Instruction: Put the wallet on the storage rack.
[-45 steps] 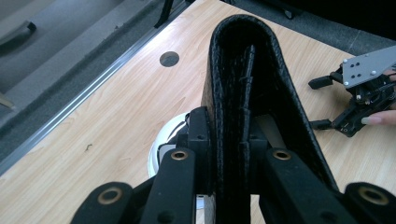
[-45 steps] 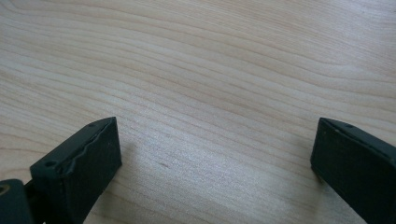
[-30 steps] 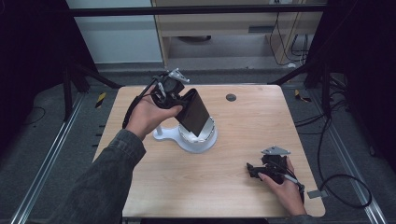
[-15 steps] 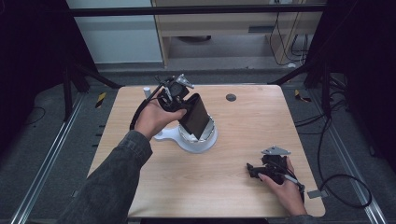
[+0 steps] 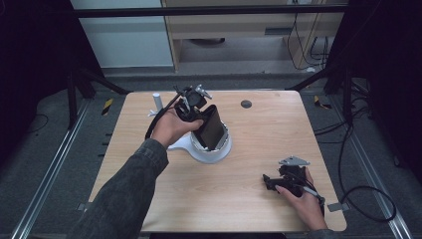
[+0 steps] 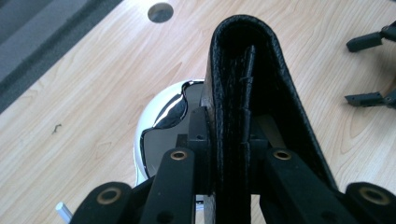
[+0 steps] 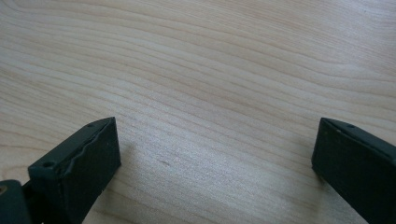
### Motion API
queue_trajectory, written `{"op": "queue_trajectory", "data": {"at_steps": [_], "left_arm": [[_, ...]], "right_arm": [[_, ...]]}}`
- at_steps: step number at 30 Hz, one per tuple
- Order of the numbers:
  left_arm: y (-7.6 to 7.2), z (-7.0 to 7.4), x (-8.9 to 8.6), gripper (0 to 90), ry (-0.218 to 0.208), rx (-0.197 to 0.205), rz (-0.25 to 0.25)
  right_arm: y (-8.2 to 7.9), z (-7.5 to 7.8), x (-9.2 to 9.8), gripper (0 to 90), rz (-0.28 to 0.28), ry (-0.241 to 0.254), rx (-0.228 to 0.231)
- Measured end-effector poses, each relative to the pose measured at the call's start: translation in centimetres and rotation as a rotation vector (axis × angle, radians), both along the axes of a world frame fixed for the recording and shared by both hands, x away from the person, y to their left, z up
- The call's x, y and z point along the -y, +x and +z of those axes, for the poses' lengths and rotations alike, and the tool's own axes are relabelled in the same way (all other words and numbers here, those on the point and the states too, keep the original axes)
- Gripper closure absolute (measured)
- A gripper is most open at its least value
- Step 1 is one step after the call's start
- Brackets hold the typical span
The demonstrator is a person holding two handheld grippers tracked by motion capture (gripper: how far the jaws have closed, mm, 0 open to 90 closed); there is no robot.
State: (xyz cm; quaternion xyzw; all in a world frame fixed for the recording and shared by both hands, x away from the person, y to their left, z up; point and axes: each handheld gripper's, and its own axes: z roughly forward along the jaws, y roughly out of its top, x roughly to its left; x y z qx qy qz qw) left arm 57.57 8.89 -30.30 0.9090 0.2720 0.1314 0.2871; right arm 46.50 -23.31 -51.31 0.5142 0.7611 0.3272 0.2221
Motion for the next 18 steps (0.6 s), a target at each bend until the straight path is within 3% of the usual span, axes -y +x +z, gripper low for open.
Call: {"op": "queue_trajectory", "data": {"at_steps": [11,16,18], "left_arm": [[0.91,-0.92,0.52,78.0,-0.009,-0.035,0.012],[0.96,-0.88,0.58,76.3,-0.018,-0.026,0.015],[0.92,-0.71,0.43,70.4,-0.037,-0.004,0.036]], "right_arm": [[-0.05,0.0,0.01,1.4,0.002,-0.001,-0.001],[-0.05,0.0,0.01,1.4,0.002,-0.001,-0.001],[-0.06,0.0,0.02,1.4,0.004,-0.001,-0.001]]}}
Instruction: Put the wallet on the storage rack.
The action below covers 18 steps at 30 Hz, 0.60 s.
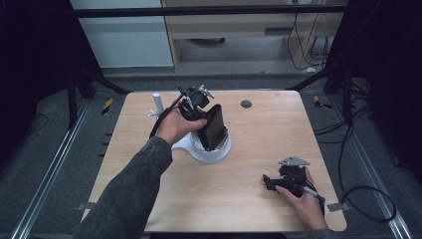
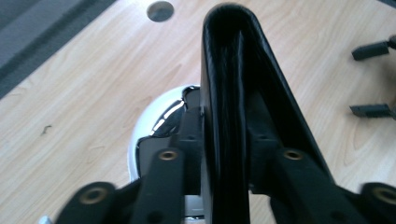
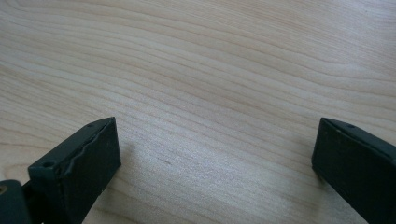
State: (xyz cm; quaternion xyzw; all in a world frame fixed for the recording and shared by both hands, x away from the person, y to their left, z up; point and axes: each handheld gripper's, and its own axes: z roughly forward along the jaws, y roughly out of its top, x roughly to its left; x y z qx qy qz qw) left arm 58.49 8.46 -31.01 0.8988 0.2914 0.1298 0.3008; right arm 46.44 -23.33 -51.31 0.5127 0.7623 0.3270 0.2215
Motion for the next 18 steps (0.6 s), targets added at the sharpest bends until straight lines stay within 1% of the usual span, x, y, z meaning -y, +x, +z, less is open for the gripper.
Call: {"op": "queue_trajectory", "data": {"at_steps": [2,3,4,5,6,7,8,9,12,13,15,16,18], "left_arm": [[-0.1,0.3,-0.2,67.9,-0.003,0.014,0.004],[-0.3,0.4,-0.4,67.2,-0.004,0.029,0.01],[-0.3,0.4,-0.4,65.3,-0.004,0.029,0.01],[-0.4,0.6,-0.6,65.3,-0.007,0.046,0.018],[-0.5,0.8,-0.8,63.4,-0.015,0.051,0.024],[-0.6,0.9,-1.0,63.4,-0.019,0.058,0.028],[-1.0,1.4,-1.3,63.4,-0.025,0.082,0.04],[-1.0,1.4,-1.3,62.9,-0.025,0.082,0.04],[-1.7,2.2,-1.9,62.6,-0.025,0.123,0.053],[-1.9,2.4,-2.1,62.4,-0.022,0.13,0.054],[-2.3,2.9,-2.5,62.0,-0.031,0.146,0.057],[-2.3,2.9,-2.5,61.5,-0.031,0.146,0.057],[-2.7,3.4,-2.6,61.0,-0.043,0.16,0.056]], "right_arm": [[0.0,0.0,0.0,1.4,0.0,0.0,0.0],[0.0,0.0,0.0,1.4,0.0,0.0,0.0],[0.0,0.0,0.0,1.4,0.0,0.0,0.0],[0.0,0.0,0.0,1.4,0.0,0.0,0.0],[0.0,0.0,0.0,1.4,0.0,0.0,0.0],[0.0,0.0,0.0,1.4,0.0,0.0,0.0],[0.0,0.0,0.0,1.4,0.0,0.0,0.0],[0.0,0.0,0.0,1.4,0.0,0.0,0.0],[0.0,0.0,0.0,1.4,0.0,0.0,-0.001],[0.0,0.0,0.0,1.4,0.001,0.0,-0.001],[0.0,0.0,0.0,1.4,0.003,-0.002,0.001],[0.0,0.0,0.0,1.4,0.003,-0.003,0.002],[0.0,0.0,0.0,1.4,0.003,-0.002,0.001]]}}
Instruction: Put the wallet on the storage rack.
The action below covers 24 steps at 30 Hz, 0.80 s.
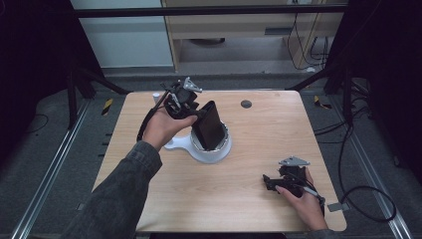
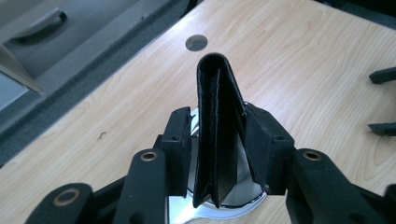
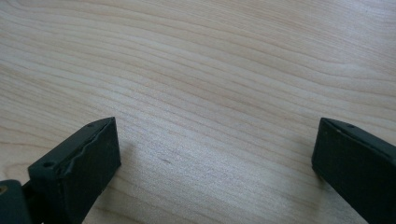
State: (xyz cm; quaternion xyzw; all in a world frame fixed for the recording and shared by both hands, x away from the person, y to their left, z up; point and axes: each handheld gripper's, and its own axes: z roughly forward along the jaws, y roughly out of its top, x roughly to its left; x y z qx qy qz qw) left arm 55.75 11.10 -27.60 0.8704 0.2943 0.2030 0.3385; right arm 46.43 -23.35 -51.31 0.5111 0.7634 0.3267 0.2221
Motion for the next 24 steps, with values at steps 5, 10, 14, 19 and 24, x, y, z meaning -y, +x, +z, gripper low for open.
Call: {"op": "queue_trajectory", "data": {"at_steps": [5,10,14,19,24], "left_arm": [[-1.5,0.5,0.4,53.9,-0.01,0.028,-0.037],[-2.3,0.9,0.6,44.4,-0.013,0.04,-0.05],[-2.8,0.9,0.9,38.5,-0.001,0.044,-0.054],[-3.3,0.8,0.9,28.0,-0.022,0.033,-0.062],[-3.7,0.4,1.2,16.9,-0.017,0.012,-0.075]], "right_arm": [[0.0,0.0,0.0,1.4,-0.001,0.002,-0.001],[-0.1,0.0,0.0,1.5,-0.003,0.0,-0.003],[-0.1,0.0,0.0,1.5,-0.002,0.0,-0.001],[-0.1,0.0,0.0,1.5,-0.002,0.001,-0.001],[-0.1,0.0,0.0,1.5,-0.002,0.0,-0.001]]}}
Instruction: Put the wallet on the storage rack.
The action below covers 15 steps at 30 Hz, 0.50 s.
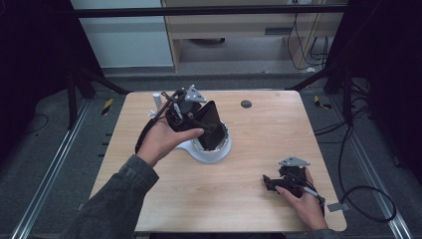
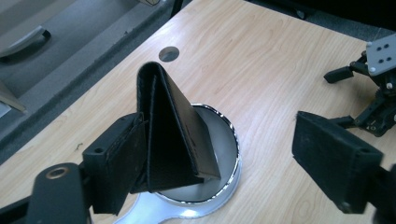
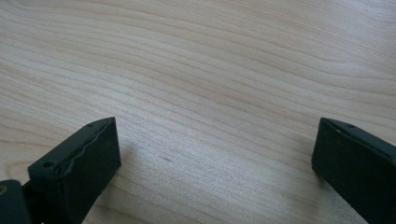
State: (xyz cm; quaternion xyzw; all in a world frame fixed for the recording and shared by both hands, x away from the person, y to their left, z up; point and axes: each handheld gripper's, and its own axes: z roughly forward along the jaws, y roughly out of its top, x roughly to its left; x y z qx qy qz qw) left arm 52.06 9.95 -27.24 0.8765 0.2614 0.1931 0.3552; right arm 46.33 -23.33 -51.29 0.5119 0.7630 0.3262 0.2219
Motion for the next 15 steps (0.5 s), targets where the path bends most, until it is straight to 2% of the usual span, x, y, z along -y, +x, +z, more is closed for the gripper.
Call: {"op": "queue_trajectory", "data": {"at_steps": [6,15], "left_arm": [[-0.8,-0.8,0.0,12.5,0.015,0.0,-0.005],[-2.4,-1.8,-1.0,9.4,0.005,0.016,-0.016]], "right_arm": [[0.0,0.0,0.0,1.6,-0.002,-0.001,0.002],[-0.1,0.0,0.0,1.6,-0.003,0.001,0.0]]}}
